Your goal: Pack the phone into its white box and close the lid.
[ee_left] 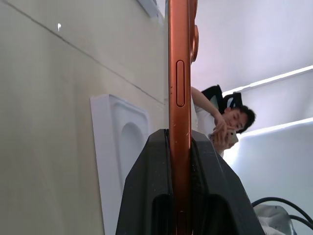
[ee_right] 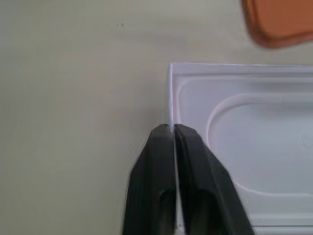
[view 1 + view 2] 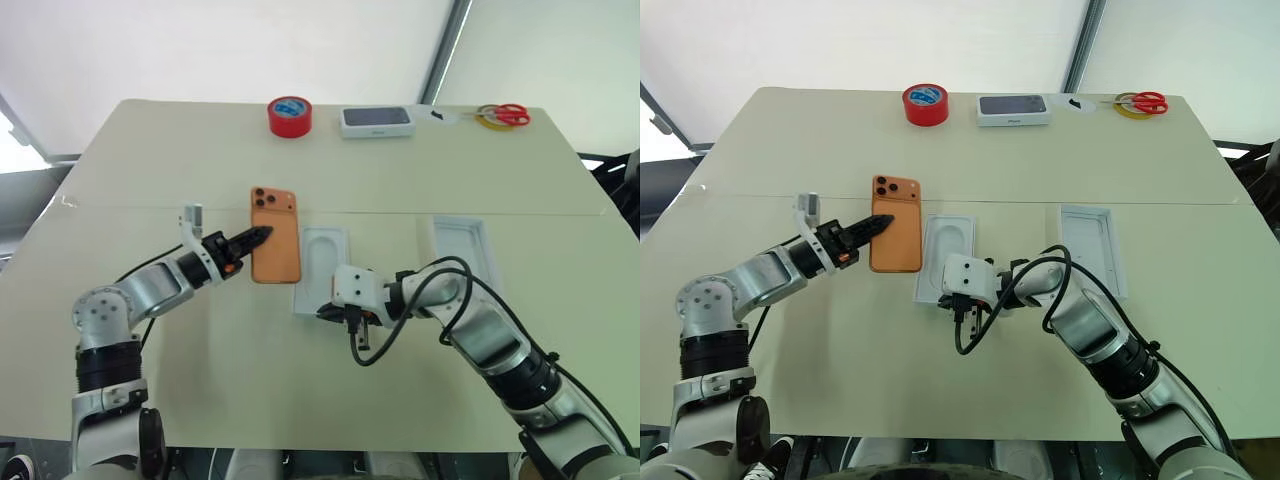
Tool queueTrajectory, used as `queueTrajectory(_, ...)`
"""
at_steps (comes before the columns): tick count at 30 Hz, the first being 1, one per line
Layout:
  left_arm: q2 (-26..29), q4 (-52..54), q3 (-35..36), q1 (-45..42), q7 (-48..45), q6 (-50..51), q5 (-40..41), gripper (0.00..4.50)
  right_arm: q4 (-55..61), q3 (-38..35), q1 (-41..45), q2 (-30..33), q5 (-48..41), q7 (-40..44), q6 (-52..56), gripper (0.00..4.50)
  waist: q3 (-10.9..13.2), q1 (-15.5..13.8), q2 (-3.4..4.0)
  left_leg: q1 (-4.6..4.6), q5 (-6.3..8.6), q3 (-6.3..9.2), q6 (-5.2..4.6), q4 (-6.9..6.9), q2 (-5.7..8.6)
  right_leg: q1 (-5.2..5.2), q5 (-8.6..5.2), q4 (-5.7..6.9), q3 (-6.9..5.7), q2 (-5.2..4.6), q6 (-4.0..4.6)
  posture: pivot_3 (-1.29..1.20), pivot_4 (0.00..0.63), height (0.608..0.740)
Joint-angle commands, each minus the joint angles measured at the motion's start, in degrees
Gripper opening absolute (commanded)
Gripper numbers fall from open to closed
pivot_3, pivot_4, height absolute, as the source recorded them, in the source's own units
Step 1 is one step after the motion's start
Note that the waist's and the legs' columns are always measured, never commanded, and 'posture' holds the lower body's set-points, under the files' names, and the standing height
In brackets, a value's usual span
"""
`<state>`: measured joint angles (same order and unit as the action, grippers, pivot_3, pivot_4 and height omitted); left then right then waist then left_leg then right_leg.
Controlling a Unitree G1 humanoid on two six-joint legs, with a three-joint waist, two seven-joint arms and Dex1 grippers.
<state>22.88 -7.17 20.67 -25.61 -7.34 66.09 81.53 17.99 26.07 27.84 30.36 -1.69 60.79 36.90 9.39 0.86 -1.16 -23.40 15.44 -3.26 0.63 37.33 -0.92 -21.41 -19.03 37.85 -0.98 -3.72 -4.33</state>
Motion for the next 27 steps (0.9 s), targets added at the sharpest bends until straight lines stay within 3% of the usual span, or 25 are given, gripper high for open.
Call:
queueTrajectory(1,-0.50,-1.67,-0.83,-2.58,-3.63,-1.29,-2.41,0.00,2.98,-3.09,1.93,1.58,-2.86,1.47,-1.78,1.90,0.01,-0.02,-0.01,0.00,-0.01,0.01,0.01,0.00,0.00,0.00,0.00,0.00,0.00,0.01,0.00,0.00,0.150,0.740)
queueTrajectory(2,-0.90,-2.99,-0.79,-3.24,-3.89,-1.84,-3.24,0.00,2.83,-3.92,2.32,2.87,-3.40,2.54,-2.93,2.38,0.02,-0.07,-0.03,0.00,-0.01,0.01,0.02,0.01,0.00,0.00,0.00,0.03,0.00,0.02,0.00,0.00,0.150,0.740)
queueTrajectory(5,-1.70,-4.71,-1.32,-4.42,-5.65,-1.70,-5.06,0.00,2.28,-7.32,3.71,5.44,-7.85,5.72,-2.07,2.38,0.08,-0.18,-0.12,-0.01,-0.02,0.05,0.02,0.07,0.00,0.04,0.00,0.03,-0.06,0.04,0.00,0.00,0.150,0.740)
queueTrajectory(11,-5.44,-4.51,-3.03,-4.84,-7.01,-0.55,-7.68,0.00,-8.69,-15.34,5.42,6.58,-10.56,4.29,-7.38,2.38,0.09,-0.25,-0.14,-0.01,-0.02,0.12,0.02,0.06,0.00,0.08,0.00,0.03,-0.13,0.05,-0.01,0.00,0.150,0.740)
queueTrajectory(17,-10.74,-3.98,-4.74,-3.72,-5.02,0.73,-9.90,0.00,-20.62,-14.81,3.90,8.74,-6.14,3.32,-18.99,2.38,0.10,-0.17,-0.16,-0.03,-0.03,0.11,0.01,0.11,0.00,0.12,0.00,0.03,-0.16,0.05,-0.02,0.00,0.150,0.740)
queueTrajectory(27,-13.74,-2.70,-3.44,-1.65,-1.98,3.38,-10.37,0.00,-23.58,-14.99,4.61,7.09,-5.54,1.78,-22.08,2.38,0.10,-0.14,-0.15,-0.02,-0.11,0.15,0.14,0.13,-0.07,0.09,-0.01,0.11,-0.16,0.18,-0.03,0.00,0.150,0.740)
